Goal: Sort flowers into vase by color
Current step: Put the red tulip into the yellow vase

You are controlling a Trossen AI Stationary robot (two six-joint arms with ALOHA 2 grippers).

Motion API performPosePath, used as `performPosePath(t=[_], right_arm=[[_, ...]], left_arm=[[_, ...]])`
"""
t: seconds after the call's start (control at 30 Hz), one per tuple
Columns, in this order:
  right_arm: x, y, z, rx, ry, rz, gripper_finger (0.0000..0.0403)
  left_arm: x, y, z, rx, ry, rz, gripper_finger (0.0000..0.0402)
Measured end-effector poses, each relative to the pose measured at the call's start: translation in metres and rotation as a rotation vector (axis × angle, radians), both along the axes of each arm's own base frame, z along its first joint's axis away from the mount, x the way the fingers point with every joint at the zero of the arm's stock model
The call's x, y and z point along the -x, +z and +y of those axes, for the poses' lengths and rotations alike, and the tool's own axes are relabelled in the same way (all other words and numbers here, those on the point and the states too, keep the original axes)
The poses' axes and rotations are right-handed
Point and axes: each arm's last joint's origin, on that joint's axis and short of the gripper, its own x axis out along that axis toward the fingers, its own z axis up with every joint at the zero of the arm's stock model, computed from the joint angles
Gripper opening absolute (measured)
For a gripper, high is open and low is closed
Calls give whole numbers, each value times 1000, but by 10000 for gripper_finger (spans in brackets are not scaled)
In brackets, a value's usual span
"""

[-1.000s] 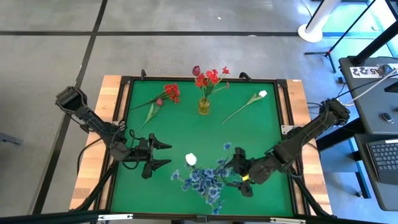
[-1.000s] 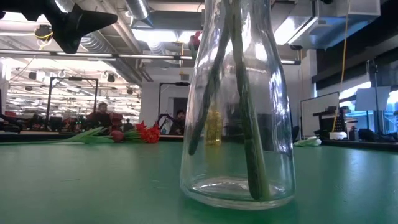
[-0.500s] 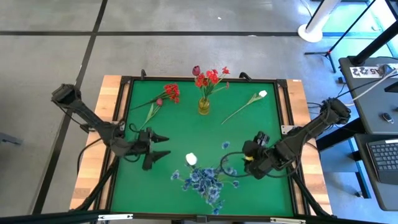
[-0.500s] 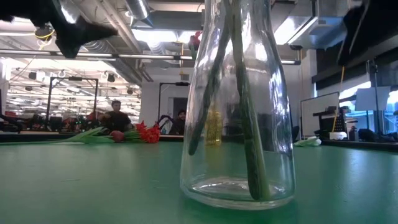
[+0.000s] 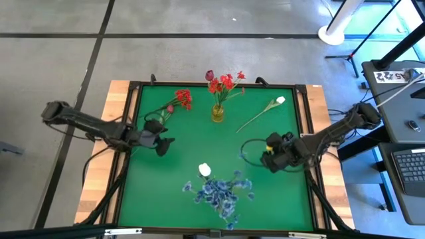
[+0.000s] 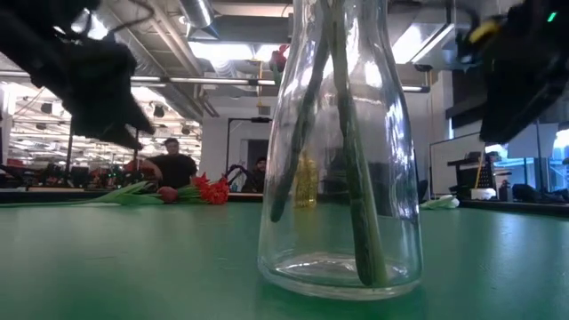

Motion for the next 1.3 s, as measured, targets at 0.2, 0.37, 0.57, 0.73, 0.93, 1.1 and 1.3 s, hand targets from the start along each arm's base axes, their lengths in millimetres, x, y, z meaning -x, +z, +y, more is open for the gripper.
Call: performPosePath(t=[0.2, 0.37, 0.57, 0.73, 0.93, 1.1, 1.3], right_arm=[[-8, -27, -25, -13, -87, -43, 340], [-28, -36, -40, -77, -4, -186, 340], [-46, -32, -54, -119, 103, -316, 340], [-53, -27, -60, -89, 212, -361, 340], [-55, -20, -59, -41, 332, -402, 340], [-52, -8, -59, 3, 410, -445, 340], [-44, 6, -60, 37, 471, -490, 340]], left_arm=[[14, 22, 21, 48, 174, 258, 311], [16, 33, 32, 70, 255, 345, 311], [11, 21, 44, 120, 311, 487, 311], [4, 8, 51, 190, 345, 589, 311], [-1, -8, 65, 244, 394, 713, 311], [-8, -18, 81, 294, 437, 707, 311], [-18, -31, 96, 362, 417, 671, 311]])
